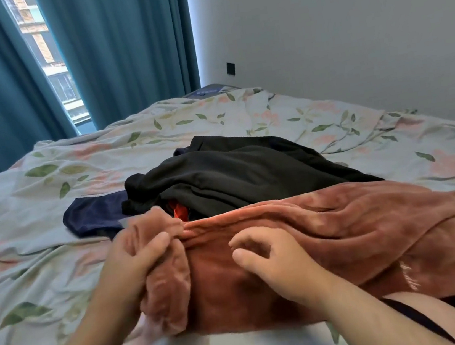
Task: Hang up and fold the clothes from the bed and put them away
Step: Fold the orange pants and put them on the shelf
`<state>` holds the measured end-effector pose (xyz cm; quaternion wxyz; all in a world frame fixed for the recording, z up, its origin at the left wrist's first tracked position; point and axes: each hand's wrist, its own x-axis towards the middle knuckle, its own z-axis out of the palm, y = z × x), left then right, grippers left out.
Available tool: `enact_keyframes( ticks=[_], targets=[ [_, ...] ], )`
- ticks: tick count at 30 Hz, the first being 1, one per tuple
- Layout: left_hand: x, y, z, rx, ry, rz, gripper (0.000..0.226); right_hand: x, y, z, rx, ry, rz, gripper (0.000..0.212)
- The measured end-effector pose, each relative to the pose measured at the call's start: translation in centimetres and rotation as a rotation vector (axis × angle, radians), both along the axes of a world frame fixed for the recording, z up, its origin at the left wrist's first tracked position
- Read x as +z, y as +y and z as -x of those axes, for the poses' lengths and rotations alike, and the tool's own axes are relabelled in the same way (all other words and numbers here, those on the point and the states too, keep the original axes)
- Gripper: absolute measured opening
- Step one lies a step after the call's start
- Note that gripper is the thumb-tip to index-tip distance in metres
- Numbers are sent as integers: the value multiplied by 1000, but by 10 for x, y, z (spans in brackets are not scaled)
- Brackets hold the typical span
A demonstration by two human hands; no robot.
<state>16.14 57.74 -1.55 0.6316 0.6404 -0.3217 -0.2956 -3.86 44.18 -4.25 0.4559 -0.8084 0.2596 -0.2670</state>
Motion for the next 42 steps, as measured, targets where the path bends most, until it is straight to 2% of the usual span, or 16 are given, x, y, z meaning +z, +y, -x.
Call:
enact_keyframes(
  ticks=[3,5,8,10,12,16,19,23,24,25,28,30,32,34,36,42],
  targets=[
    [2,-30,76,-76,-336,-49,53,5,8,19,58,-215,-522,45],
    [1,-41,109,-84,-501,29,45,18,2,36,66,-332,-646,42],
    [3,-54,138,-174,-169,162,44,33,-7,62,-2,-393,-689,42],
    [1,-65,148,-215,4,165,37,35,-11,75,-54,-340,-713,48],
    [3,-75,159,-262,35,103,23,36,-15,87,-137,-239,-657,50],
    [7,-88,186,-384,0,94,38,40,-20,115,-223,-169,-567,48],
    [8,-105,211,-531,46,89,57,42,-34,153,-313,-83,-486,47],
    [5,-139,249,-551,145,137,60,45,-60,207,-501,-113,-439,14],
    [5,-147,260,-526,94,178,54,47,-69,221,-546,-156,-436,6],
    [4,-154,267,-488,-39,228,45,48,-80,234,-592,-201,-441,6],
    [-4,-171,265,-393,-758,305,29,48,-121,278,-733,-344,-524,11],
    [-24,-186,248,-385,-1139,211,41,41,-147,309,-811,-426,-629,13],
    [-41,-199,232,-369,-1355,-53,60,22,-165,333,-841,-384,-691,18],
    [-57,-214,222,-383,-1434,-242,71,-5,-177,347,-831,-145,-672,12],
    [-70,-230,221,-428,-1473,-282,73,-30,-186,353,-836,55,-616,11],
    [-96,-293,221,-483,-1433,-255,79,-66,-216,343,-763,72,-729,24]
  ],
)
